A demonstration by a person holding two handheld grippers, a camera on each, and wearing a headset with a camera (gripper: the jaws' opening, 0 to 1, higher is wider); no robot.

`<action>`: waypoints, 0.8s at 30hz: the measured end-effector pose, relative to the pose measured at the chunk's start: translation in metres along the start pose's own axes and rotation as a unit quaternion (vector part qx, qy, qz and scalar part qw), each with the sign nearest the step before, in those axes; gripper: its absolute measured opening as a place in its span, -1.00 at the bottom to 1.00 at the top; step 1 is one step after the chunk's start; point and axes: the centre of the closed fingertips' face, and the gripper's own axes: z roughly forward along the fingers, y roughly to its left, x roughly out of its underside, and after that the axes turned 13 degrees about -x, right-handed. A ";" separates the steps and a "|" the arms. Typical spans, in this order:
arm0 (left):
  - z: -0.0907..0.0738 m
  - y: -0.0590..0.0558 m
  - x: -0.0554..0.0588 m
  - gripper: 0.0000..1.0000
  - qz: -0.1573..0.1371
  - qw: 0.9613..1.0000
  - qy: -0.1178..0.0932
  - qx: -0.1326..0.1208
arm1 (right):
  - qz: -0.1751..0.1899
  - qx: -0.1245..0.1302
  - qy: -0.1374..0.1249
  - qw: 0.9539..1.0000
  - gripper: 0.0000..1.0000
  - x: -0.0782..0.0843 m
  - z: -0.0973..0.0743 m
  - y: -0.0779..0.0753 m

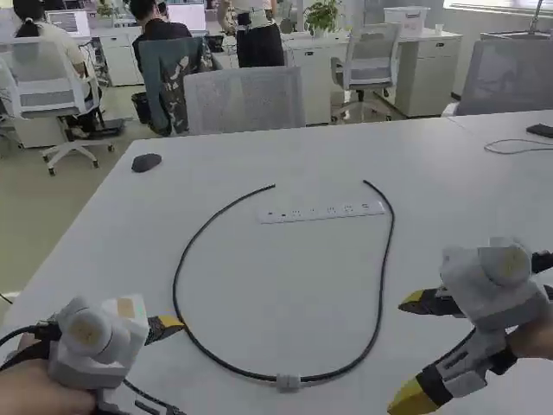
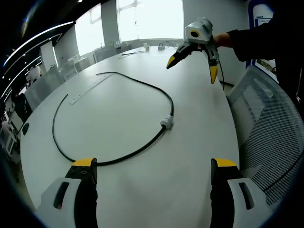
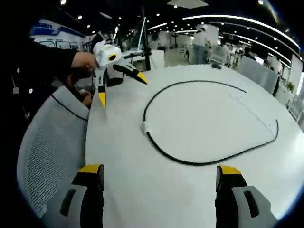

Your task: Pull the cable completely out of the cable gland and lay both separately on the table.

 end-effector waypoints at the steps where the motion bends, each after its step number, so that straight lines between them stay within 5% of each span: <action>1: 0.000 0.000 0.000 0.99 -0.001 1.000 -0.001 0.001 | -0.001 0.000 0.001 1.000 0.99 0.000 0.000 0.000; 24: 0.002 -0.002 0.005 0.99 -0.009 1.000 0.001 0.014 | 0.002 -0.012 0.011 1.000 0.98 0.004 0.007 -0.002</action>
